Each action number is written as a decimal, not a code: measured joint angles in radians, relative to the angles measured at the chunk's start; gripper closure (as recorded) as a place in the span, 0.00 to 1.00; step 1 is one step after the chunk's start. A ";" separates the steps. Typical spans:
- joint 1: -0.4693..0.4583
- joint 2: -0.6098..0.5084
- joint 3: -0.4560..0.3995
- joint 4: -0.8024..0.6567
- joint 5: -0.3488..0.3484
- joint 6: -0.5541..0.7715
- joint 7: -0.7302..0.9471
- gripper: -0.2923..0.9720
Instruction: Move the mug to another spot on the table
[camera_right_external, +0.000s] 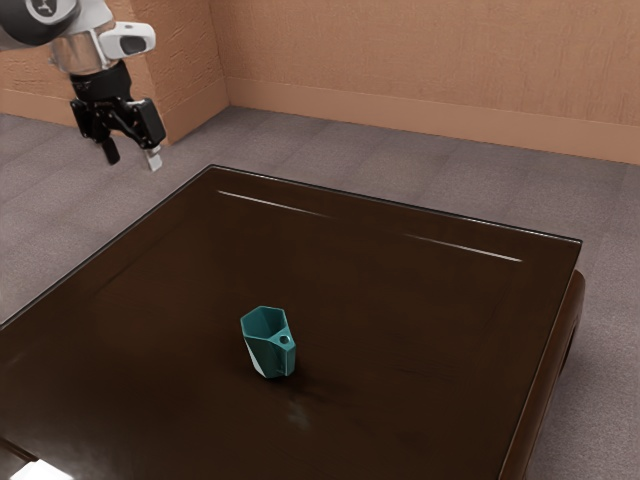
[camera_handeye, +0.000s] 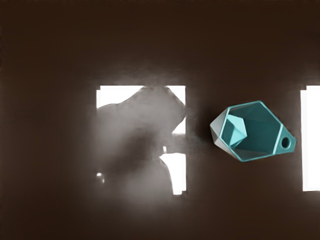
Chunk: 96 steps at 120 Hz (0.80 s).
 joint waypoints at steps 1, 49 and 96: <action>0.000 0.000 0.000 0.000 0.000 0.001 0.000 0.25; -0.244 -0.025 -0.088 -0.041 0.070 0.100 0.020 0.25; -0.301 0.050 -0.271 -0.137 0.313 0.197 0.499 0.25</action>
